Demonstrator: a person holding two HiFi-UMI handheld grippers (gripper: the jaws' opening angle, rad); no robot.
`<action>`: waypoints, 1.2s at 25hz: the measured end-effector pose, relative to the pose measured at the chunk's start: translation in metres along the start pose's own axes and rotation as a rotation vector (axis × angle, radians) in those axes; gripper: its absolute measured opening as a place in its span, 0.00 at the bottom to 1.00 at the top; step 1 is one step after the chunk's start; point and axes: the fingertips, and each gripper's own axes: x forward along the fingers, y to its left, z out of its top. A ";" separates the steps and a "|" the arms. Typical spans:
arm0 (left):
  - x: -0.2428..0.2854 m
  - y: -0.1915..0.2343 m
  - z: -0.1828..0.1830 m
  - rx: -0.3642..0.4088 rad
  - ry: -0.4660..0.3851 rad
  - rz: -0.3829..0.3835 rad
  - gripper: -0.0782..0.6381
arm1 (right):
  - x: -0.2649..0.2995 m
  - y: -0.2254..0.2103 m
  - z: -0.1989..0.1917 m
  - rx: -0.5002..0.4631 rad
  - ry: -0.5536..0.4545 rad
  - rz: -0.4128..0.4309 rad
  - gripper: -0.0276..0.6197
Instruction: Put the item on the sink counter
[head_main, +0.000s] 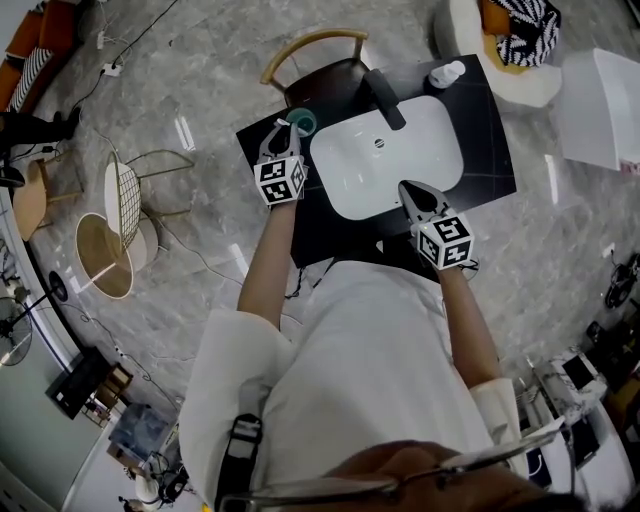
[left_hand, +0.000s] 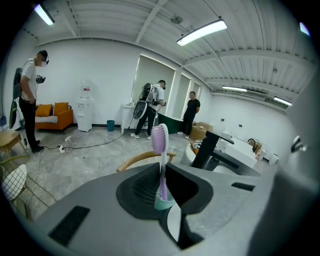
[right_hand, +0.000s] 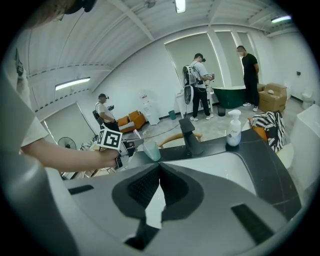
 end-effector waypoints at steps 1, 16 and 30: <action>0.001 0.002 -0.002 -0.007 0.004 0.002 0.16 | 0.000 -0.001 0.000 0.001 0.001 -0.002 0.05; -0.003 0.010 -0.007 -0.063 0.014 0.032 0.16 | 0.006 0.000 0.005 -0.016 0.003 0.009 0.05; -0.018 0.015 -0.021 -0.090 0.065 0.067 0.25 | 0.003 0.004 0.016 -0.056 -0.011 0.020 0.05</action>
